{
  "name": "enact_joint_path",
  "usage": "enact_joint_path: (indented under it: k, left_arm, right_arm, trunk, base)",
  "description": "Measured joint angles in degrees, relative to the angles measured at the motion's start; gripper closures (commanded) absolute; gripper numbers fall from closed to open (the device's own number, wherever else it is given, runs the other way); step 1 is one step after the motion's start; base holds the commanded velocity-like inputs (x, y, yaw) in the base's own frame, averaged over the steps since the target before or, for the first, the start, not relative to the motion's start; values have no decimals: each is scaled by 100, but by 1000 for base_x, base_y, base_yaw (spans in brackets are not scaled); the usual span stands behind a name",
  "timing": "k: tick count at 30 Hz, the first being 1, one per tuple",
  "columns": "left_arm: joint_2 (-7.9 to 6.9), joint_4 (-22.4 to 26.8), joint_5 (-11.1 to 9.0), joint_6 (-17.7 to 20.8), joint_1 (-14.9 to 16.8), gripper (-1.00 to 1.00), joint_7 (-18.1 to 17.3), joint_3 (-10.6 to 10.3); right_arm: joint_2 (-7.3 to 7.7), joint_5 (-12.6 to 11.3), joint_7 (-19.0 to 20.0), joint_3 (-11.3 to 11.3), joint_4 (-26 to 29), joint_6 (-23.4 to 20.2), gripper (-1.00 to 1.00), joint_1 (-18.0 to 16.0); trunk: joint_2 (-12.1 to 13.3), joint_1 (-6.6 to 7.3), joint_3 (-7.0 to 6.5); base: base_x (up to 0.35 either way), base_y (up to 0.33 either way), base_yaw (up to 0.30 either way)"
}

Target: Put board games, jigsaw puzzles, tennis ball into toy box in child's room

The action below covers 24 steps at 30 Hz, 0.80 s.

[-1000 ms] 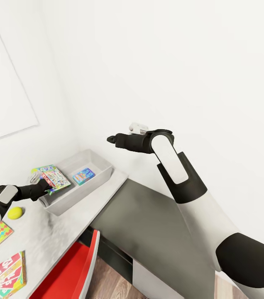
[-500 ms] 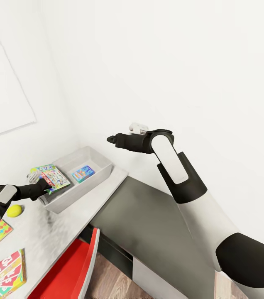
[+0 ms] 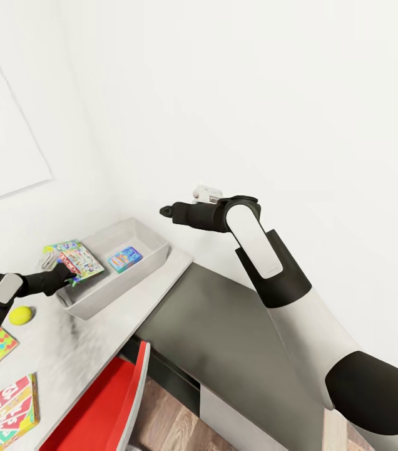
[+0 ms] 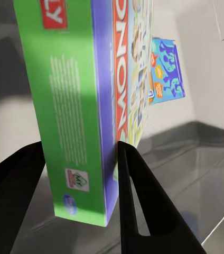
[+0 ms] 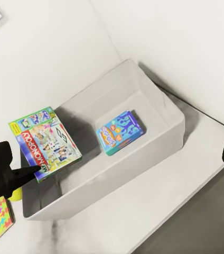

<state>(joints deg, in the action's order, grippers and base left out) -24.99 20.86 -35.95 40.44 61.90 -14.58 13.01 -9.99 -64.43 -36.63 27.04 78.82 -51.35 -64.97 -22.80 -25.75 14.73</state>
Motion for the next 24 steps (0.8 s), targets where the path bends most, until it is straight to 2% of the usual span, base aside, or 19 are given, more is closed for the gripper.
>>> enact_joint_path:
  k: [9,24]
  left_arm:
    - [0,49,6,0,0,100,5,7]
    - [-2,64,10,-9,0,100,11,8]
  right_arm:
    - [0,-2,-2,8,6,1,-100,0]
    - [0,-16,-4,35,7,-1,-100,0]
  trunk:
    - [0,0,14]
    - [0,0,114]
  base:
    - [0,0,0]
    - [0,0,0]
